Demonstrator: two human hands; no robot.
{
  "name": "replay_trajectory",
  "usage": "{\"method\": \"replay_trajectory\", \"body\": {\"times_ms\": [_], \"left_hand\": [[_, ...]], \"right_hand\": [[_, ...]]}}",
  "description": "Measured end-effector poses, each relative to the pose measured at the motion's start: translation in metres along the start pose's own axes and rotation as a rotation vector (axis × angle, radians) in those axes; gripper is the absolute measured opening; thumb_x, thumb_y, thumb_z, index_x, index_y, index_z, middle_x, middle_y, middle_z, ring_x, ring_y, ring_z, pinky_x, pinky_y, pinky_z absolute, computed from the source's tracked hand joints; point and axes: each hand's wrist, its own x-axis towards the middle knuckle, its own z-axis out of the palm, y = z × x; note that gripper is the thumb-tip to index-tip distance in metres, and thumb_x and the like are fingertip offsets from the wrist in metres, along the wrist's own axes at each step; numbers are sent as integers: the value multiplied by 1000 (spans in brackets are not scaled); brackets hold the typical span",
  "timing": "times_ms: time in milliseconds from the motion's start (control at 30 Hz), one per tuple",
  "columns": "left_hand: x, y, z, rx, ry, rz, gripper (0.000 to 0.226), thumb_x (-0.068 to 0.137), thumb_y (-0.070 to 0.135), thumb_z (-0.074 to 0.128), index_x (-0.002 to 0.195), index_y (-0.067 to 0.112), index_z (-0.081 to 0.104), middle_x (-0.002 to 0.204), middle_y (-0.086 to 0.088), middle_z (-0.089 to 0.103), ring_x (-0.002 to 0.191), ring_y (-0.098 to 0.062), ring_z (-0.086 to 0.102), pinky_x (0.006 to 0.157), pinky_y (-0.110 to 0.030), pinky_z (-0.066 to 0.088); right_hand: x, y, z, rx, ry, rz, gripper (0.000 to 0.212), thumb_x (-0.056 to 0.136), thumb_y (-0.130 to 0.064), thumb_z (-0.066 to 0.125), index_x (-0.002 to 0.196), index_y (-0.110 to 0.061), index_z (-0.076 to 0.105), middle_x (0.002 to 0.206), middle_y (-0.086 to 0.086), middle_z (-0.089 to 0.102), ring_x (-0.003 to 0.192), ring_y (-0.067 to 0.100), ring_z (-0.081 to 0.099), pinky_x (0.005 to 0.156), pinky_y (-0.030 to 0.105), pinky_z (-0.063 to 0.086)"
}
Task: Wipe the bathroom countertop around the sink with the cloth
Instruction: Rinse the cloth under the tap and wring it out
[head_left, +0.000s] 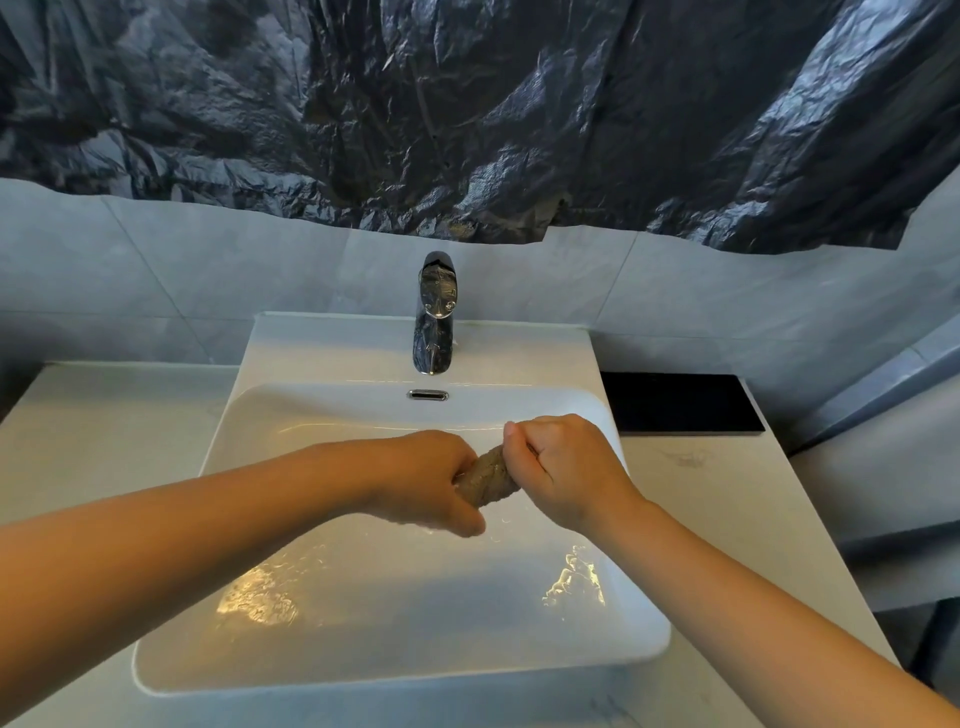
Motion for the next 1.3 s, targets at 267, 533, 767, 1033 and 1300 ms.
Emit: {"method": "replay_trajectory", "body": {"times_ms": [267, 533, 767, 1033, 1300], "left_hand": [[23, -14, 14, 330, 300, 83, 13, 85, 30, 57, 92, 20, 51, 73, 5, 49, 68, -15, 49, 58, -26, 39], [40, -29, 15, 490, 348, 175, 20, 90, 30, 52, 102, 14, 53, 70, 7, 42, 72, -17, 47, 61, -26, 33], [52, -31, -4, 671, 393, 255, 22, 92, 29, 51, 105, 12, 51, 89, -2, 56, 73, -16, 45, 65, -26, 34], [63, -32, -20, 791, 380, 336, 30, 93, 31, 52, 117, 14, 47, 101, -6, 59, 77, -18, 51, 65, -27, 37], [66, -34, -24, 863, 323, 420, 36, 93, 34, 53, 121, 15, 44, 104, -6, 57, 87, -20, 58, 68, -26, 38]], "right_hand": [[8, -4, 15, 188, -146, 351, 43, 97, -24, 37, 57, -18, 52, 59, 4, 52, 60, 16, 51, 58, 25, 41], [24, -8, 17, 287, -412, 662, 38, 96, -24, 34, 78, 0, 59, 65, 9, 56, 54, 15, 45, 53, 22, 37], [39, -6, 9, 467, -523, 883, 43, 92, -32, 29, 70, -7, 56, 53, 4, 47, 33, 10, 27, 38, 16, 21], [47, 1, 7, 690, -618, 1085, 36, 91, -33, 26, 73, -11, 49, 45, -2, 38, 31, 7, 23, 33, 13, 20], [38, 5, 13, 919, -719, 1206, 36, 92, -33, 28, 65, -15, 43, 47, -5, 36, 35, 5, 23, 39, 14, 15]]}}
